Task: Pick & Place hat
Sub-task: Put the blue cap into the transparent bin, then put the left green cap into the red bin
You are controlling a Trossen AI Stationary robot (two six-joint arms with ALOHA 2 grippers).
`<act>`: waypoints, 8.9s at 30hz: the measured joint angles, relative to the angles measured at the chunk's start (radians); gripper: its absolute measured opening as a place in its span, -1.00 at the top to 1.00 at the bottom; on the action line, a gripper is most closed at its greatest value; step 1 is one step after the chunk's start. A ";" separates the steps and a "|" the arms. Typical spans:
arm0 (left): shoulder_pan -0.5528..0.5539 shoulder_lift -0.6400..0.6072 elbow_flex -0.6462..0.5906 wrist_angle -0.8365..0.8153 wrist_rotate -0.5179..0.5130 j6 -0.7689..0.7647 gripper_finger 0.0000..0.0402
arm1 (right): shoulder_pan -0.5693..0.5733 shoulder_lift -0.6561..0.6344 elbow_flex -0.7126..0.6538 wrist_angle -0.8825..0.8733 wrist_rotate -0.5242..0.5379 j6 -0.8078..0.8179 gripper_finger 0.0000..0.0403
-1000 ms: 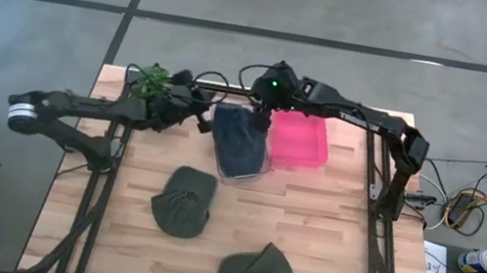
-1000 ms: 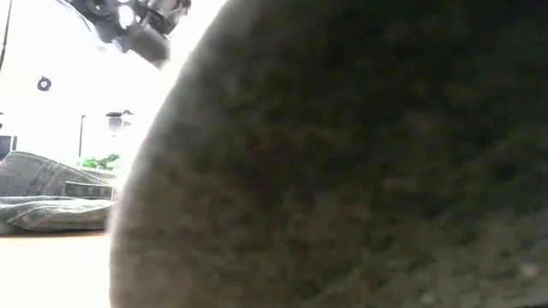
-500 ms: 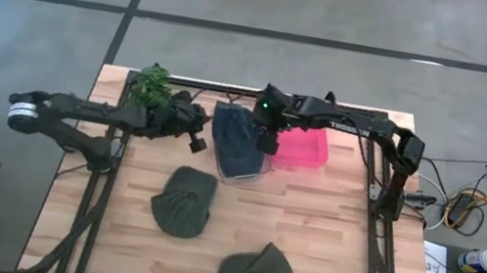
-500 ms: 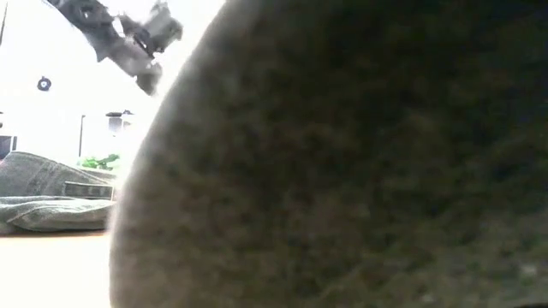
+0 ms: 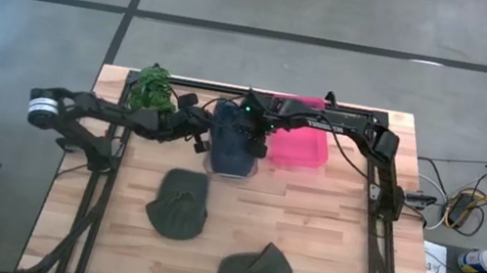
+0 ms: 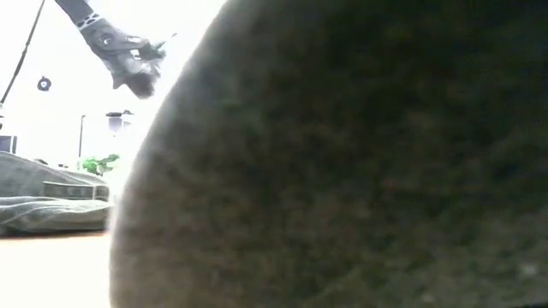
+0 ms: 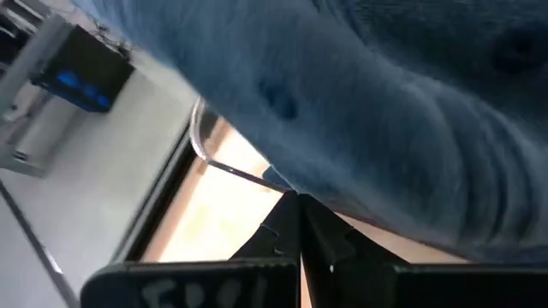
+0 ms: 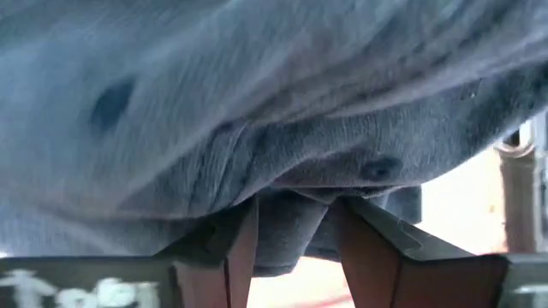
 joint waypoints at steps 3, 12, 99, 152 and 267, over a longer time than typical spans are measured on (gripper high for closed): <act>0.023 -0.013 0.009 0.008 0.001 0.080 1.00 | 0.000 0.001 0.061 -0.068 0.038 -0.038 0.30; 0.046 -0.105 0.049 -0.060 -0.016 0.120 1.00 | 0.000 -0.006 0.250 -0.330 0.146 -0.088 0.23; -0.651 0.167 0.138 -0.310 0.462 -1.213 1.00 | 0.407 -0.369 -0.762 0.759 -0.326 1.594 0.01; -0.641 -0.255 0.204 -0.513 0.176 -1.241 1.00 | 0.247 -1.065 -0.600 -0.090 0.683 0.488 0.93; -0.248 -0.252 0.202 -0.531 0.143 -0.529 1.00 | -0.183 -0.497 -0.234 0.028 -0.182 0.794 0.93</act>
